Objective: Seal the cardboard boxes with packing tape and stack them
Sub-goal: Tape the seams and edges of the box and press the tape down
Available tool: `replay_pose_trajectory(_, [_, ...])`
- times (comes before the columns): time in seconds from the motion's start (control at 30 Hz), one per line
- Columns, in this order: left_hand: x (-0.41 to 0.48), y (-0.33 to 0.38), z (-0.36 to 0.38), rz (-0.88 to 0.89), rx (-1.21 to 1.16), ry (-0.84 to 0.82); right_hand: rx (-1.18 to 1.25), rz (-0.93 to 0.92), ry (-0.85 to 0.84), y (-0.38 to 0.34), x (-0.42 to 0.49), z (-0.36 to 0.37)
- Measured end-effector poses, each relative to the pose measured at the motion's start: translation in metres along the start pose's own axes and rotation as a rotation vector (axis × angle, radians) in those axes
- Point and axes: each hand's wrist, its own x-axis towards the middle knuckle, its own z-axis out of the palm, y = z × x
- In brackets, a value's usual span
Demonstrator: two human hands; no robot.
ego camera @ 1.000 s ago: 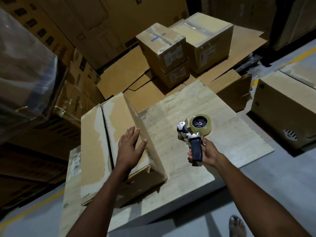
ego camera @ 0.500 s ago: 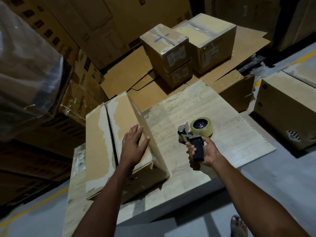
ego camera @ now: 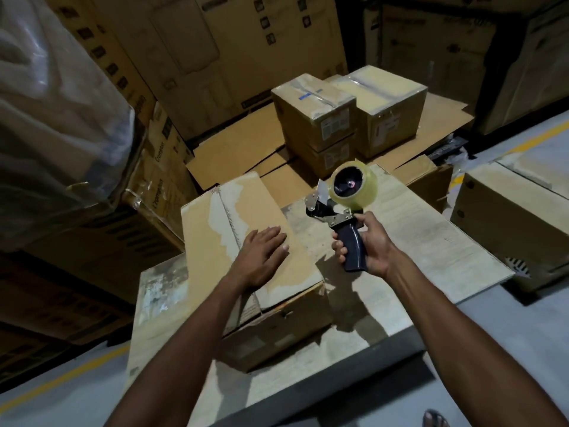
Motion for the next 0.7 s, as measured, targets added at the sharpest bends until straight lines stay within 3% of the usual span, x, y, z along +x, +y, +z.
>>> replay_pose_trajectory(0.1, [-0.017,-0.054,-0.021,0.084,0.090,0.028,-0.077,-0.058,0.002,0.004,-0.007,0.038])
replay_pose_trajectory(0.23, [-0.042,-0.125,-0.037,0.043,0.122,0.075,-0.214,-0.134,0.068,0.021,-0.007,0.074])
replay_pose_trajectory(0.43, [-0.055,-0.165,-0.019,-0.378,-0.258,0.172,-0.298,-0.151,0.134,0.040,-0.002,0.094])
replay_pose_trajectory(0.7, [-0.054,-0.155,-0.005,-0.480,-0.636,0.357,-0.331,-0.095,0.140,0.040,0.000,0.099])
